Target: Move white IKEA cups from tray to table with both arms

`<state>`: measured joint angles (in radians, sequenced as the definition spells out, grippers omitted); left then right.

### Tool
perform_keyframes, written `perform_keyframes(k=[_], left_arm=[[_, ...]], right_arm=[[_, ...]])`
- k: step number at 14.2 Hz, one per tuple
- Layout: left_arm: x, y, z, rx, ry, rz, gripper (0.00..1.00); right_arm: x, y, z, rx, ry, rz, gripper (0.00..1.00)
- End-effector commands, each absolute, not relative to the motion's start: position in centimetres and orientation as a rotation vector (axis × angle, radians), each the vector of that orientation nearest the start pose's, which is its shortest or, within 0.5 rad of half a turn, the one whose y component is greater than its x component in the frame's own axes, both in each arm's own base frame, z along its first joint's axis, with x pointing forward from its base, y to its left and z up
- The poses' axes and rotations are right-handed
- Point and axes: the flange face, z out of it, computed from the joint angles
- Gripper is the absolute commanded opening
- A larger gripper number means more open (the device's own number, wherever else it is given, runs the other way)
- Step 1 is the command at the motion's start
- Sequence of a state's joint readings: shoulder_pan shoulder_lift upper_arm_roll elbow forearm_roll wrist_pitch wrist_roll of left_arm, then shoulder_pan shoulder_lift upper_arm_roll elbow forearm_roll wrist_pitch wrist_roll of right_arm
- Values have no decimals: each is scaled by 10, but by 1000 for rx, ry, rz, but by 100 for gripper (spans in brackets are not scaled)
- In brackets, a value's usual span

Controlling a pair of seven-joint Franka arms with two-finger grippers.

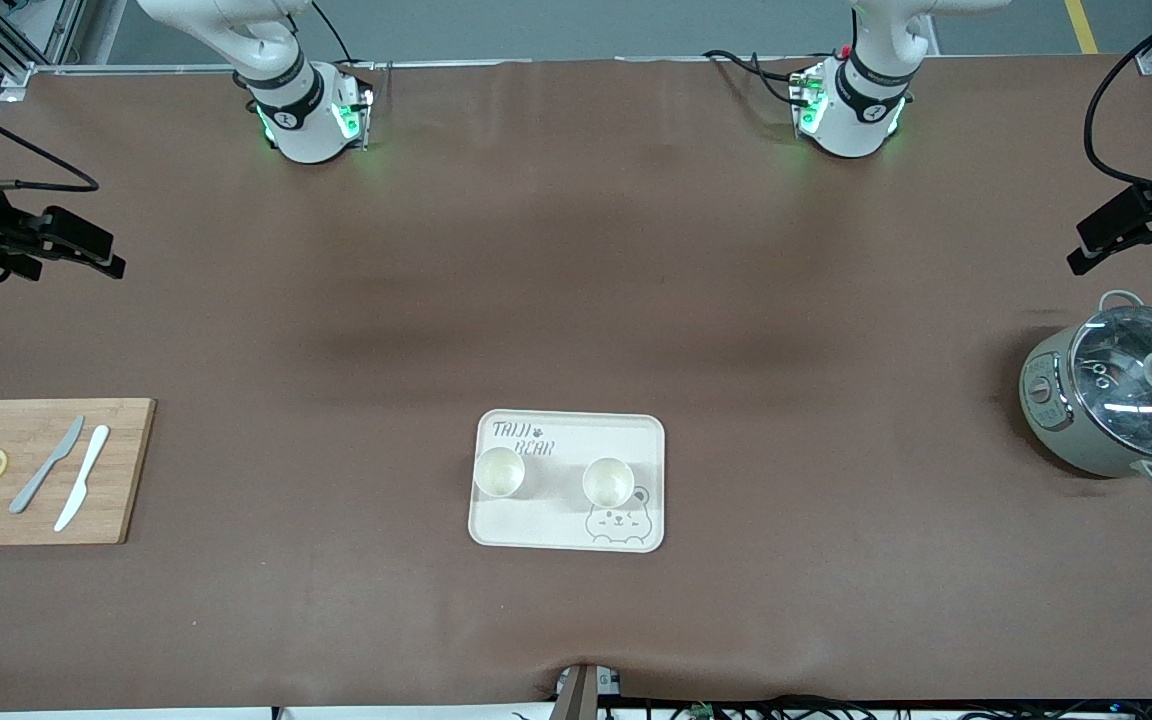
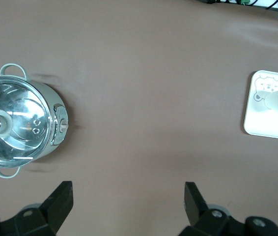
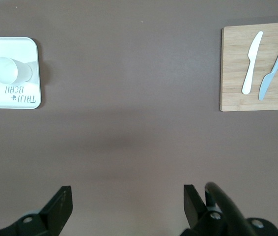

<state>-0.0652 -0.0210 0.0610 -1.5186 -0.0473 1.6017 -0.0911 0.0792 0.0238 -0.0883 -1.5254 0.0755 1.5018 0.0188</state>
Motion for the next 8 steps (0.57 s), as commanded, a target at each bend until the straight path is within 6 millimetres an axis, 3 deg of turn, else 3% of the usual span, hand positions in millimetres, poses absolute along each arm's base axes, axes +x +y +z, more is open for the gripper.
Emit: perform_keyframes(k=[1, 8], left_arm=[[552, -11, 669, -3184, -127, -172, 100], [554, -7, 668, -3174, -138, -185, 100]], right_arm=[[555, 2, 632, -3055, 64, 57, 100], [565, -4, 624, -3061, 82, 66, 100]])
